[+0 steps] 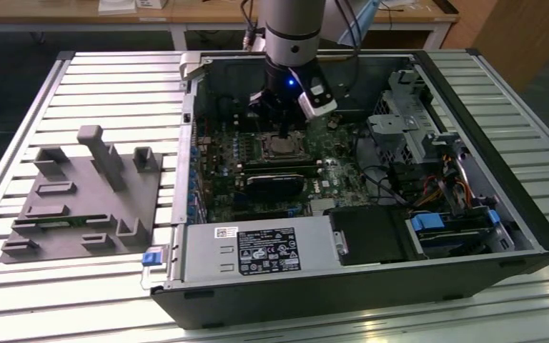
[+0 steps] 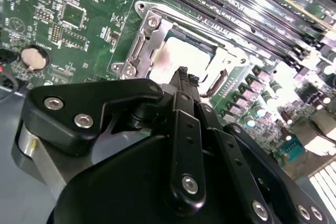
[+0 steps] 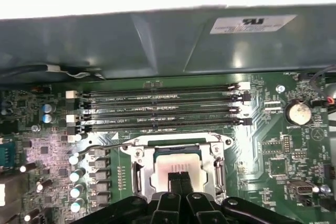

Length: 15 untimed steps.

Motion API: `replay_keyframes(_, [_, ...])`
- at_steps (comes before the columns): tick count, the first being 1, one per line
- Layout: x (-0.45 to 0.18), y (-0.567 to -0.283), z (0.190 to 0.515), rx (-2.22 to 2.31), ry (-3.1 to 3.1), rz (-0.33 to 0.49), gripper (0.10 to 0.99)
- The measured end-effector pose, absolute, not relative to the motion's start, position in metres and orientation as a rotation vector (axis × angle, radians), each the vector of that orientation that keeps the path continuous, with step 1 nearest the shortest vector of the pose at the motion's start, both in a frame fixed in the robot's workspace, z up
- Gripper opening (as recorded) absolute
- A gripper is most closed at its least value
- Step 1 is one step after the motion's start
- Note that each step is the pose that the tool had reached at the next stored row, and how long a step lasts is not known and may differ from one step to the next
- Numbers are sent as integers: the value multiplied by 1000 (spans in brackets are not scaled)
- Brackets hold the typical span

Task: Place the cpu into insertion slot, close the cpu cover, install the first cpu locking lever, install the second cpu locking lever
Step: 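Close the cpu cover, then install the first cpu locking lever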

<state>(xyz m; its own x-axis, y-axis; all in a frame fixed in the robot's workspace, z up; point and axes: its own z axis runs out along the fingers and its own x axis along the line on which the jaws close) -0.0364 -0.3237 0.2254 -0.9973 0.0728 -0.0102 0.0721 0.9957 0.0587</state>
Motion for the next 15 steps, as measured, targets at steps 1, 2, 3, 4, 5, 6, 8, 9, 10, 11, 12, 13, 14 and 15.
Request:
replay_keyframes(1, [-36, -324, 228, 114, 3126, 91, 106])
replay_keyframes(2, [-36, -324, 229, 114, 3126, 91, 106])
replay_keyframes(3, [-36, -324, 229, 114, 3126, 91, 106])
replay_keyframes(4, [-36, -324, 229, 114, 3126, 91, 106])
replay_keyframes(5, [-36, -324, 230, 113, 3126, 91, 106])
replay_keyframes(6, [-36, -324, 230, 113, 3126, 91, 106])
replay_keyframes(8, [-36, -324, 231, 113, 3126, 91, 106])
replay_keyframes(9, [-37, -324, 231, 114, 3126, 91, 106])
replay_keyframes(10, [-37, -324, 231, 114, 3126, 91, 106])
replay_keyframes(11, [-38, -324, 231, 114, 3126, 91, 106])
replay_keyframes(12, [-38, -324, 231, 114, 3126, 91, 106])
replay_keyframes(13, [-39, -324, 231, 114, 3126, 91, 106])
replay_keyframes(14, [-39, -324, 231, 113, 3126, 91, 106])
replay_keyframes(15, [-40, -324, 231, 113, 3126, 91, 106])
